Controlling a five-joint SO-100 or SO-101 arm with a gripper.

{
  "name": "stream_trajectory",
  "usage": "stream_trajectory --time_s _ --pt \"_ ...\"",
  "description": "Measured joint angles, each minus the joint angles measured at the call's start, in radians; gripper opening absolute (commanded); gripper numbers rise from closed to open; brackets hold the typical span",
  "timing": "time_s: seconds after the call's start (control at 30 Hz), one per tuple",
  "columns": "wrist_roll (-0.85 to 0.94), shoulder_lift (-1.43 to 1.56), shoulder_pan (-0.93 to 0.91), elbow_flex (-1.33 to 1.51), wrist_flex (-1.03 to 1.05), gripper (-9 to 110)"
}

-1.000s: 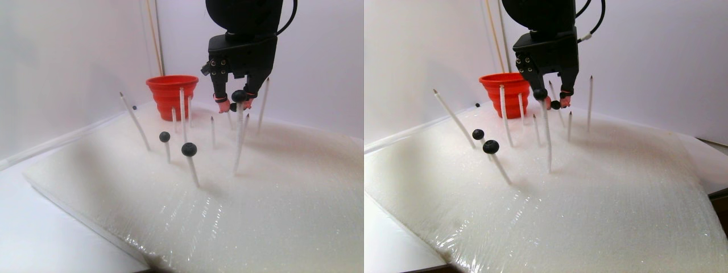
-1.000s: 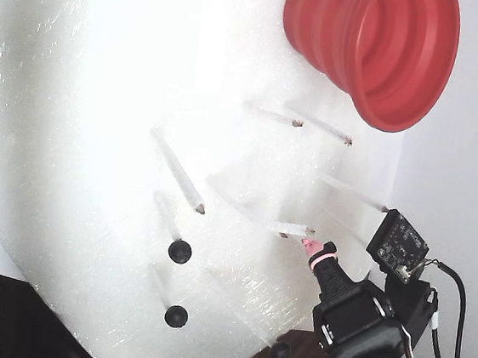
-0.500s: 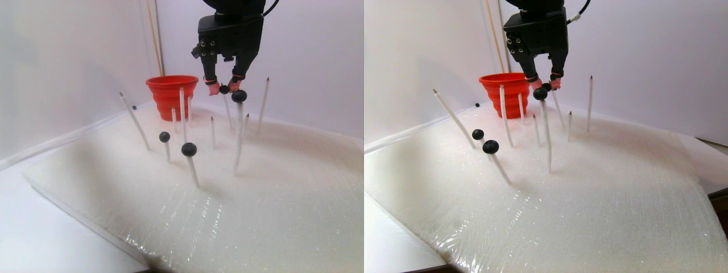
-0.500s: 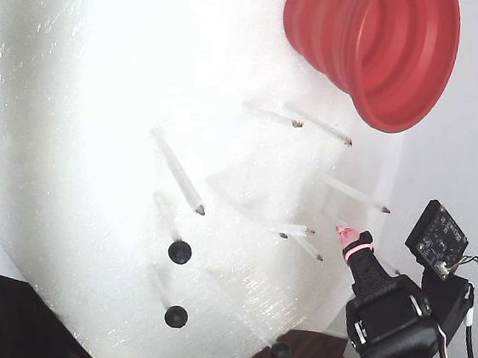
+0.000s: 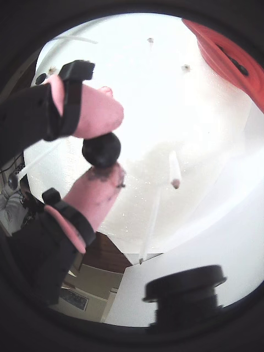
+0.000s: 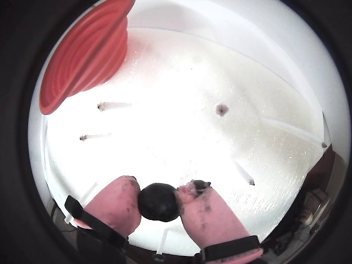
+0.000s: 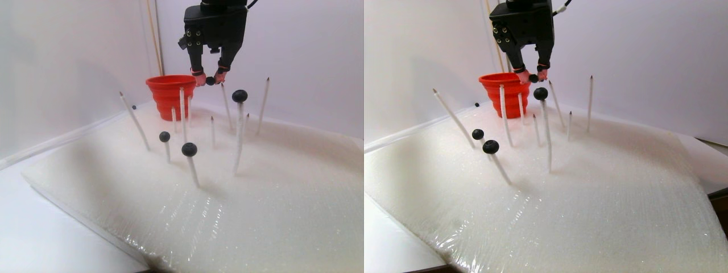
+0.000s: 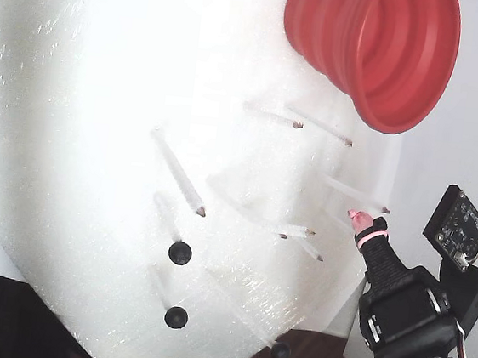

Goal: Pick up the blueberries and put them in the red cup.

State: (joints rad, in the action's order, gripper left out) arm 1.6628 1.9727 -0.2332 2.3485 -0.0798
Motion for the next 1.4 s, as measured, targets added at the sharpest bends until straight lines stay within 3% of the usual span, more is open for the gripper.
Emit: stream_trajectory --time_s 1.4 --pt "0.083 0.005 0.153 -0.118 -0.02 11"
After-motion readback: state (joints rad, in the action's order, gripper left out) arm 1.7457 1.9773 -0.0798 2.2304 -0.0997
